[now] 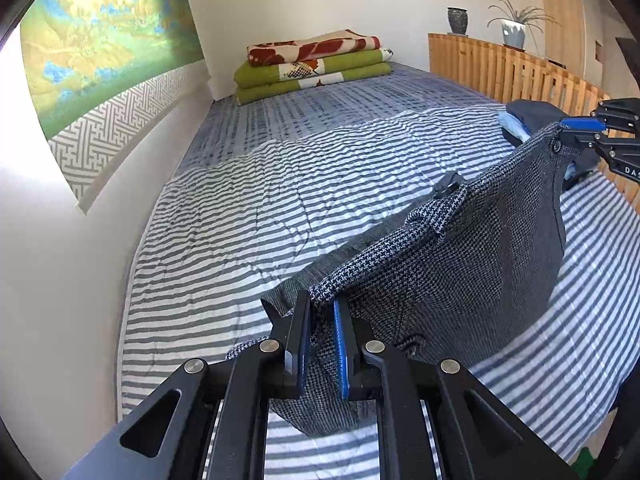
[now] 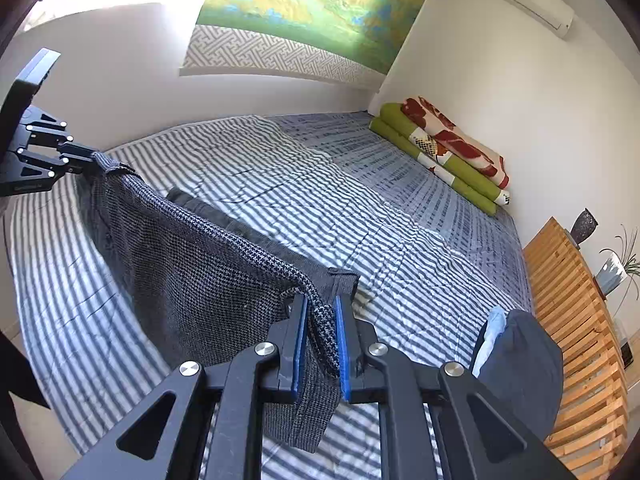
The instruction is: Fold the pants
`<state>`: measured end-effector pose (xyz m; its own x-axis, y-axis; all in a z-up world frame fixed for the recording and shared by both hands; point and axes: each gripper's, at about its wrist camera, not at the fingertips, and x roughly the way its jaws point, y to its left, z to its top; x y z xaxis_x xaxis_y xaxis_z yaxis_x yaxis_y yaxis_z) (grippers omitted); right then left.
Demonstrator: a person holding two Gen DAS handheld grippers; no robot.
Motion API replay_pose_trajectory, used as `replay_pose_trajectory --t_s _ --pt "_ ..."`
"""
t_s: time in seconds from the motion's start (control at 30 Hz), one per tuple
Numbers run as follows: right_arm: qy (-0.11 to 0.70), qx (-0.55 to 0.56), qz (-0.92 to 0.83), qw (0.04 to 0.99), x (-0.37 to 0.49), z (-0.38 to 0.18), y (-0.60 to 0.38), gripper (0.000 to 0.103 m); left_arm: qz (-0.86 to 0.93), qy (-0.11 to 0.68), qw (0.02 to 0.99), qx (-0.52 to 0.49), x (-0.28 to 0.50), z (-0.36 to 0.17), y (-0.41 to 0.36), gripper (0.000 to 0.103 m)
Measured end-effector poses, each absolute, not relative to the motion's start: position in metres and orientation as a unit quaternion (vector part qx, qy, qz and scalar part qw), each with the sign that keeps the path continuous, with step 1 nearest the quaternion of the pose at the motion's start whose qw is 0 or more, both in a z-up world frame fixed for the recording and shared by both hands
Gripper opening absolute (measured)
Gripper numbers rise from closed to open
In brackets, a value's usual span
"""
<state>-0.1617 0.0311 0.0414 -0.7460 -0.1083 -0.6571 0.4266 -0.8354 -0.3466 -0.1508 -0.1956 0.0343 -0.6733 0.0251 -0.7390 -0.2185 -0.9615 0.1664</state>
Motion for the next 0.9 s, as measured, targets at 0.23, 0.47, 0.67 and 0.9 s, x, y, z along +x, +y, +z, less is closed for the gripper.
replay_pose_trajectory --t_s 0.23,0.47,0.67,0.9 --pt "0.24 0.363 -0.892 0.124 -0.273 -0.004 0.022 0.012 0.888 0.111 0.057 -0.442 -0.263 -0.022 -0.207 0.011" --pt "0.239 0.406 -0.876 0.106 -0.345 -0.071 0.021 0.012 0.869 0.104 0.055 -0.482 -0.336 -0.093 -0.207 0.011" --pt "0.244 0.424 -0.868 0.091 -0.38 -0.11 0.018 0.012 0.855 0.083 0.034 -0.511 -0.367 -0.131 -0.209 0.024" --pt "0.164 0.423 -0.889 0.059 -0.38 -0.079 0.058 0.034 0.875 0.016 0.024 -0.483 -0.318 -0.092 -0.246 0.047"
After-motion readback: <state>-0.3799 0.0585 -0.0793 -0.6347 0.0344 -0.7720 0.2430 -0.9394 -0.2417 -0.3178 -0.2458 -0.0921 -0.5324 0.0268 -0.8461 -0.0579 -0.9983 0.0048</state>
